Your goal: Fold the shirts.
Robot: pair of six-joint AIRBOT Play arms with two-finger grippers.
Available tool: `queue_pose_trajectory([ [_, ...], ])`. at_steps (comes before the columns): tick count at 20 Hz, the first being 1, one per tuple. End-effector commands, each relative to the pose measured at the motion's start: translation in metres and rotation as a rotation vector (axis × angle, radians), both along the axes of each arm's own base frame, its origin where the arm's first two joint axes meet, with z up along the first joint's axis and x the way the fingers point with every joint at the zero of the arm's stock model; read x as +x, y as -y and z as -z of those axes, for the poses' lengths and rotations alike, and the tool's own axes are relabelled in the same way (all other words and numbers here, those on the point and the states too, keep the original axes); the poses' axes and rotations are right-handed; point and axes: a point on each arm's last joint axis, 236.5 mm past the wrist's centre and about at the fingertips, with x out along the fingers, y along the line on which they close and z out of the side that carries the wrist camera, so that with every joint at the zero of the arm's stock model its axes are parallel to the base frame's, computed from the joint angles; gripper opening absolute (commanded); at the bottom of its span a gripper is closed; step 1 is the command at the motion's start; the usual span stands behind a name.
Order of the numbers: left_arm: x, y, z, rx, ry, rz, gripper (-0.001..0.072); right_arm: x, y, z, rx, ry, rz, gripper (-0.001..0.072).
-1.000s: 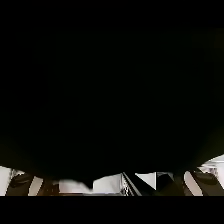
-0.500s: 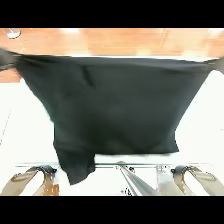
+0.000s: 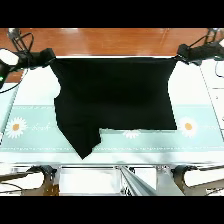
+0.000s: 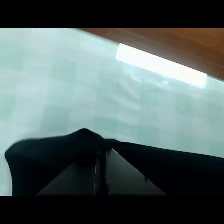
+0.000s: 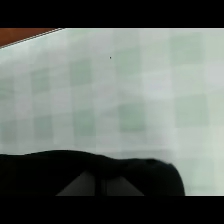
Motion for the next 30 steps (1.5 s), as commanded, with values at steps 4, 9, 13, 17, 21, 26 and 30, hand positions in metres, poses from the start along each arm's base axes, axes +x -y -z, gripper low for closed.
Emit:
queue_pose_trajectory([
  [4,-0.025,0.016,0.054,-0.037,-0.214,0.081,0.0030,-0.002,-0.013,0.033,0.091,-0.124,-0.078,0.0024],
  [9,-0.077,0.034,0.112,-0.002,-0.429,0.260,0.0031,-0.049,-0.004,0.075,0.032,-0.332,-0.161,0.0024],
  [13,-0.104,0.037,0.143,-0.027,-0.543,0.282,0.0031,-0.067,-0.009,0.120,0.059,-0.440,-0.148,0.0025],
  [17,-0.119,0.023,0.116,-0.054,-0.624,0.331,0.0699,-0.071,0.003,0.103,0.088,-0.466,-0.109,0.0628],
  [21,-0.149,-0.033,0.077,-0.064,-0.657,0.266,0.0698,-0.119,0.078,0.062,-0.034,-0.521,-0.049,0.0628],
  [26,-0.255,-0.046,0.118,-0.241,-0.715,0.084,0.0698,-0.185,0.081,0.087,0.110,-0.382,0.145,0.0628],
  [30,-0.298,-0.009,0.141,-0.479,-0.663,-0.041,0.0698,-0.226,0.019,0.110,0.278,-0.313,0.127,0.0628],
])
